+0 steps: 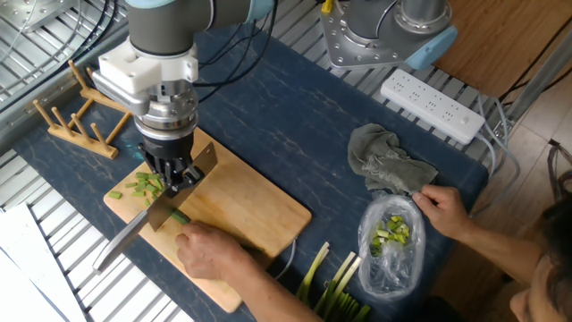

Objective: Chop the scallions

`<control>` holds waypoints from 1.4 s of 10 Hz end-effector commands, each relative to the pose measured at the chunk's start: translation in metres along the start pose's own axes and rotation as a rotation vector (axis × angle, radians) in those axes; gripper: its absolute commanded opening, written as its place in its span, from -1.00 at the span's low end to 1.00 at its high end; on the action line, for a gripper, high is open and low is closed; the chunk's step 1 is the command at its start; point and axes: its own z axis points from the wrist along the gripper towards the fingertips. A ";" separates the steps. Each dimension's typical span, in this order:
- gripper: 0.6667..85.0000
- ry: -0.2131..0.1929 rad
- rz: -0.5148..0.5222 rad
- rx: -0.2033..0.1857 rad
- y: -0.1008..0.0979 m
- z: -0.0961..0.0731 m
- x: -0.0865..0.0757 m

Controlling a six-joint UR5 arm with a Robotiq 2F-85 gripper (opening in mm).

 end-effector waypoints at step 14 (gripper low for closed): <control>-0.98 0.051 0.006 -0.017 0.008 -0.032 -0.022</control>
